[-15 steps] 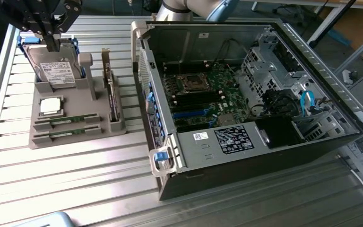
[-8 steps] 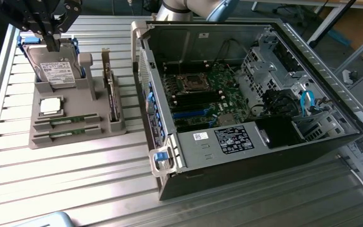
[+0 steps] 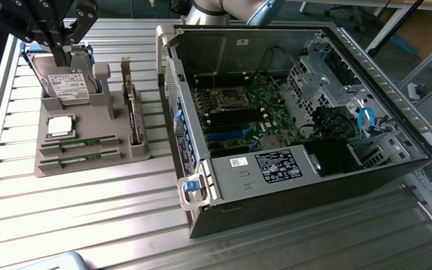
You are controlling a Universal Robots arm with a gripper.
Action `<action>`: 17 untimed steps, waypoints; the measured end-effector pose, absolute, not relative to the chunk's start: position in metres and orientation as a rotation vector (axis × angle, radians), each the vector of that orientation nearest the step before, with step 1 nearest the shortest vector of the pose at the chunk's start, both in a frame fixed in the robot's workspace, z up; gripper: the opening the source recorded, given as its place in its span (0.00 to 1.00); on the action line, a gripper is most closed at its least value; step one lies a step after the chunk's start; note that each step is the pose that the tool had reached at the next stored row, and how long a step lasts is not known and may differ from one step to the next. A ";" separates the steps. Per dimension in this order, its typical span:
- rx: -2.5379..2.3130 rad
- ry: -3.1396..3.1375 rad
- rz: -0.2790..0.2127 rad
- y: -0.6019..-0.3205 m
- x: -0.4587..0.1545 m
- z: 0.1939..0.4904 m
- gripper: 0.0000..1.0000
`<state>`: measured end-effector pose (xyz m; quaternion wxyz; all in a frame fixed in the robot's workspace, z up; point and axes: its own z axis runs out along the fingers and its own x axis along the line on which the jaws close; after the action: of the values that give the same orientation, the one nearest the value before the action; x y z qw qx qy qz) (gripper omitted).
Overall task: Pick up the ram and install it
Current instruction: 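Reach for the ram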
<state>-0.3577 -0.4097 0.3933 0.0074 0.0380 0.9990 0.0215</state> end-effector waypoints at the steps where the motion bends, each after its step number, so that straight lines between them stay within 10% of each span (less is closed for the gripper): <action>1: 0.119 3.124 0.067 -0.412 -0.358 0.393 0.11; 17: 0.121 3.124 0.066 -0.435 -0.358 0.393 0.11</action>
<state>-0.3578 -0.4353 0.3931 0.0074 0.0386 0.9990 0.0211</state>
